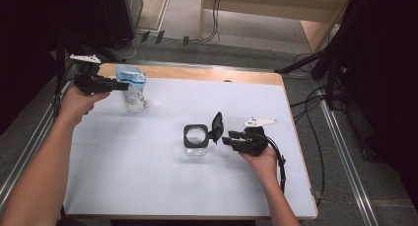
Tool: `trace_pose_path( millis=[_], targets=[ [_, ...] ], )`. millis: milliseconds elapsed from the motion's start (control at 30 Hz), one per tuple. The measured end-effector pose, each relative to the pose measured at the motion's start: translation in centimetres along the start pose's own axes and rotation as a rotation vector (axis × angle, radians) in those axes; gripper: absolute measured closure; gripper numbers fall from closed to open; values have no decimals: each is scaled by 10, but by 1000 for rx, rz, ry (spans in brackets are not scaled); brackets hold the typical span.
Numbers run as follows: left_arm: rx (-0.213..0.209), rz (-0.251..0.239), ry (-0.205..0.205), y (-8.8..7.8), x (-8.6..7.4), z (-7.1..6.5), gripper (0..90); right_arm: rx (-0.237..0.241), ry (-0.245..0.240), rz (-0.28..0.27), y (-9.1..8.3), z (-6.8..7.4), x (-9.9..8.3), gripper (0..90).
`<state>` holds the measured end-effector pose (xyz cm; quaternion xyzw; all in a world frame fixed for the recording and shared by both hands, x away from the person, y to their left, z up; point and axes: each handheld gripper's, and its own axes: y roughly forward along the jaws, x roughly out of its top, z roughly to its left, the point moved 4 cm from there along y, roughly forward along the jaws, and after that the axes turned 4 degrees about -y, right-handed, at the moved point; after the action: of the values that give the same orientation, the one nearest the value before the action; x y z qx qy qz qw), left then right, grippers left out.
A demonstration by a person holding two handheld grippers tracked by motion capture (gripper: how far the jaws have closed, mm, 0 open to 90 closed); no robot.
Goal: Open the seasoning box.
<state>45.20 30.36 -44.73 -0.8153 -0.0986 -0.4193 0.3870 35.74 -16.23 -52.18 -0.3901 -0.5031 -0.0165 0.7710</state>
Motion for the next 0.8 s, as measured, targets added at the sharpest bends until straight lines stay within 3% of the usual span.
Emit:
trace_pose_path(
  millis=[233,367,800],
  targets=[
    [9,18,36,2,0,-7,824,4,8,-4,-1,0,0,585],
    [17,24,33,3,-1,-10,889,5,7,-7,-1,-1,0,584],
    [16,58,12,2,2,-25,900,1,33,-17,-3,0,2,556]
  ],
)
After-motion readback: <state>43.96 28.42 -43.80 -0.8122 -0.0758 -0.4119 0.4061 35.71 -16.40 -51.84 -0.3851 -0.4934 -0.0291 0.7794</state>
